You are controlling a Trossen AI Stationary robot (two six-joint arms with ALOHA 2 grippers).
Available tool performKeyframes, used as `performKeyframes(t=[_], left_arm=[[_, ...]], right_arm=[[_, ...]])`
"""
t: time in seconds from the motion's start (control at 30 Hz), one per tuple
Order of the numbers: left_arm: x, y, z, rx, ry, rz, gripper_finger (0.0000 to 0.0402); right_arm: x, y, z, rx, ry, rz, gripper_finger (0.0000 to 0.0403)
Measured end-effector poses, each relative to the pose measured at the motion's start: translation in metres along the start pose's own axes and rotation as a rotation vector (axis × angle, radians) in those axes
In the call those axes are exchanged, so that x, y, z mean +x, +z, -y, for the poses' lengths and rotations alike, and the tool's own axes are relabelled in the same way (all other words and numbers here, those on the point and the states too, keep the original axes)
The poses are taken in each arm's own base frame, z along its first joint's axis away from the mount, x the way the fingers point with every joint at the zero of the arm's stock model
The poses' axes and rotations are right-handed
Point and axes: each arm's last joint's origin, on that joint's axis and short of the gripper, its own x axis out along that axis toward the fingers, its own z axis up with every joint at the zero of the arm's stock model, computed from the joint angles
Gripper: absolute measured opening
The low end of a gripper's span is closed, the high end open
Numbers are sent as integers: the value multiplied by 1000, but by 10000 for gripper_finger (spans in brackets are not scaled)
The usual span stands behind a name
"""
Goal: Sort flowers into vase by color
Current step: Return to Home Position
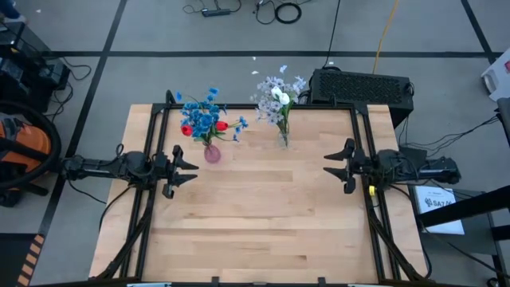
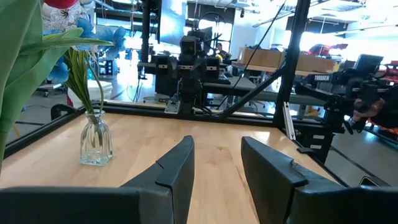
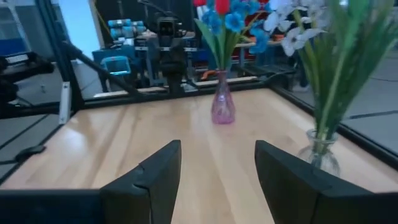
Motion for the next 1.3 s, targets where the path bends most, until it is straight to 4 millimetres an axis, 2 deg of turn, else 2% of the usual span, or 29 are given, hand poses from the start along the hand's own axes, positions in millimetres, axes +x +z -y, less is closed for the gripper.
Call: performKeyframes(t=[0.33, 0.43, 1.3], left_arm=[[0, 0, 0, 0, 0, 0, 138], [0, 0, 0, 0, 0, -1, 138], [0, 0, 0, 0, 0, 0, 138]], right_arm=[[9, -17, 8, 23, 20, 11, 196], [11, -21, 7, 38, 91, 52, 196], [12, -22, 8, 21, 101, 71, 196]])
